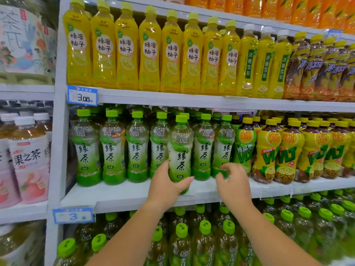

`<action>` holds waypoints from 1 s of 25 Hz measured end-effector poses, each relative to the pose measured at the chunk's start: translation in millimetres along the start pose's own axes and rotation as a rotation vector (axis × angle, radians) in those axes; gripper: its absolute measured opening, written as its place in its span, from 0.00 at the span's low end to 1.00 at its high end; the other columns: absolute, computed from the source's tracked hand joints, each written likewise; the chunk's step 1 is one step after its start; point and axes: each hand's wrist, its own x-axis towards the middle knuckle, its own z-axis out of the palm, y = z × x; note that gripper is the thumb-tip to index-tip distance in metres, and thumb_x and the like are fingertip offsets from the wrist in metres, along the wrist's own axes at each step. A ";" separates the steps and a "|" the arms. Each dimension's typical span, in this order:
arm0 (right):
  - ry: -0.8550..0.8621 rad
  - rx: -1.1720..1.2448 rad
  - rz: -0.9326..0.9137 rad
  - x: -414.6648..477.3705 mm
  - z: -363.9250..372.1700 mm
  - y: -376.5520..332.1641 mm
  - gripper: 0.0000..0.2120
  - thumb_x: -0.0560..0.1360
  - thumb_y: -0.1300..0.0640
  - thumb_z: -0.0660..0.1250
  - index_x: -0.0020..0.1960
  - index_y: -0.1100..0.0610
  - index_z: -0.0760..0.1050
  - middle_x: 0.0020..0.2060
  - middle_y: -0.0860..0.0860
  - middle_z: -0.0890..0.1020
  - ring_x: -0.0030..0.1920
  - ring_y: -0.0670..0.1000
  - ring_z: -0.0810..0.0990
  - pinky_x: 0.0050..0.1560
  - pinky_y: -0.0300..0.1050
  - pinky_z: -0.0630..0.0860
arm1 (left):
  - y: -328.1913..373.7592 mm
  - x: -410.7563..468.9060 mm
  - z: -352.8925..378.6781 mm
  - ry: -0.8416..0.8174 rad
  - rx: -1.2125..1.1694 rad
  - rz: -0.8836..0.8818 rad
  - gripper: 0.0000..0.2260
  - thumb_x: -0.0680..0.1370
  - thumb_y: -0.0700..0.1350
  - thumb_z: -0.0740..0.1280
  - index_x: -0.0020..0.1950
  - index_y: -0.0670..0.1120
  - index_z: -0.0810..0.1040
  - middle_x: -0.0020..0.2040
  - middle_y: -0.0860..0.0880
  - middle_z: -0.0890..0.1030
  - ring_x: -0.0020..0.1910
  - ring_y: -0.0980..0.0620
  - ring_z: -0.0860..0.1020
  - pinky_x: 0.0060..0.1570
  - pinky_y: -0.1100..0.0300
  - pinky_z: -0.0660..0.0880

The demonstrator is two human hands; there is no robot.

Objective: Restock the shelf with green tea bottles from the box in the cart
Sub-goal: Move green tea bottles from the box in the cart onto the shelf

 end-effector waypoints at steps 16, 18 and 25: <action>-0.557 0.654 -0.129 -73.1 118.6 -199.0 0.11 0.74 0.53 0.76 0.56 0.48 0.82 0.48 0.45 0.88 0.49 0.46 0.86 0.54 0.50 0.83 | 6.2 -51.8 -202.7 0.080 0.206 0.074 0.22 0.64 0.57 0.73 0.58 0.61 0.79 0.53 0.56 0.80 0.54 0.58 0.79 0.56 0.53 0.79; -0.575 0.637 -0.134 -78.5 143.1 -213.9 0.13 0.74 0.54 0.76 0.57 0.49 0.82 0.48 0.46 0.88 0.49 0.46 0.86 0.54 0.53 0.83 | -4.4 -53.9 -226.5 0.087 0.198 0.063 0.17 0.66 0.53 0.76 0.53 0.66 0.79 0.53 0.57 0.81 0.54 0.59 0.81 0.56 0.55 0.78; -0.532 0.620 -0.125 -90.7 177.2 -227.6 0.13 0.75 0.54 0.76 0.58 0.49 0.78 0.48 0.42 0.85 0.47 0.37 0.83 0.46 0.31 0.79 | -46.6 -54.6 -227.6 0.312 0.366 0.137 0.25 0.75 0.44 0.74 0.71 0.54 0.74 0.58 0.57 0.78 0.60 0.56 0.76 0.62 0.57 0.75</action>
